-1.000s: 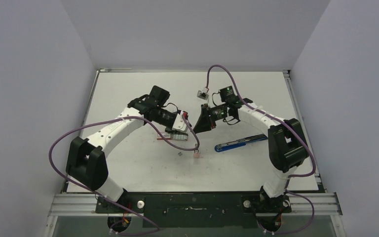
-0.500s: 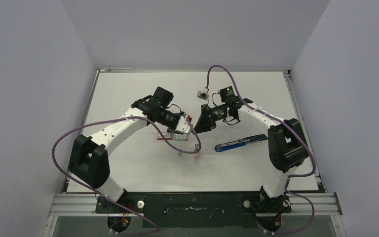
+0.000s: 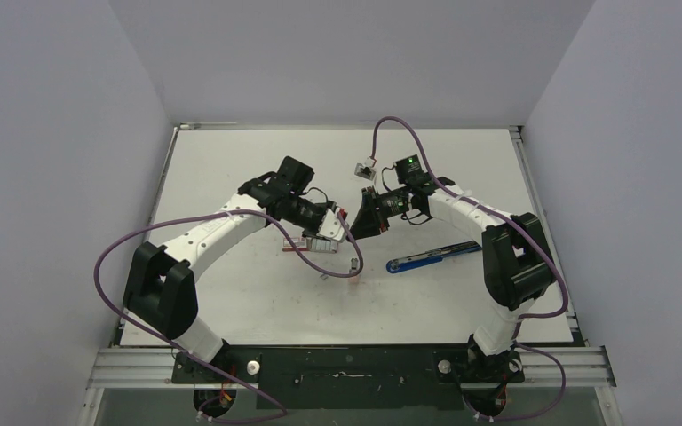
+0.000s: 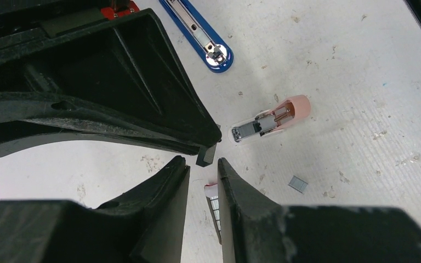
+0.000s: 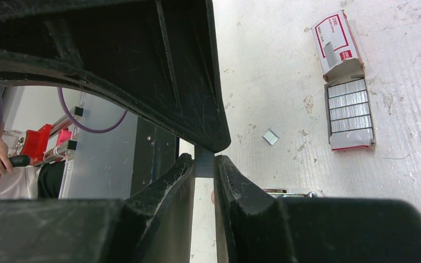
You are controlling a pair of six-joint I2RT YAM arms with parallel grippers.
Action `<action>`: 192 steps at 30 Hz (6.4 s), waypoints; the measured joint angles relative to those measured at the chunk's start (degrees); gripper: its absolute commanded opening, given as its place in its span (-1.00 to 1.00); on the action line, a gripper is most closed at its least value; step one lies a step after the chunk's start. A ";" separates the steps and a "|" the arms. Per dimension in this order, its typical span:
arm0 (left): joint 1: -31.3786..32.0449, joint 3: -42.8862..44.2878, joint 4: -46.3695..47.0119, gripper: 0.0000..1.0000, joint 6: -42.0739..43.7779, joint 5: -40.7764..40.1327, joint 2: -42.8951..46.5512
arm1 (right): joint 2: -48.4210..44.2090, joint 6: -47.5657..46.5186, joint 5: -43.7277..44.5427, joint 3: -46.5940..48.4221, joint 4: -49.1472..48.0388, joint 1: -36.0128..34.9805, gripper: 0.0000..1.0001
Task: Load the staples into the stapler
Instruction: Pick up the staple from the center of the board.
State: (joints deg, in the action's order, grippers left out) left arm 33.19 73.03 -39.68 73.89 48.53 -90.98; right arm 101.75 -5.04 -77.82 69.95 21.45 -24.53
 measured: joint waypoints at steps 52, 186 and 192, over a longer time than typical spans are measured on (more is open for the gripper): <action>-5.95 -9.16 23.43 -1.00 -52.41 3.56 0.74 | -5.97 -19.80 10.54 4.57 16.52 6.54 -0.16; -6.64 -13.22 87.17 -0.32 -147.29 31.76 -15.23 | -26.32 -41.83 40.09 -1.01 15.87 -11.89 -0.81; -7.32 -14.32 94.79 -0.10 -149.41 31.61 -15.23 | -26.32 -42.69 40.19 -1.55 17.44 -10.19 -0.82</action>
State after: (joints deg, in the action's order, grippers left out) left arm 25.87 58.72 55.11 -75.53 80.14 -106.21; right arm 75.44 -47.72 -37.63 68.40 38.89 -34.72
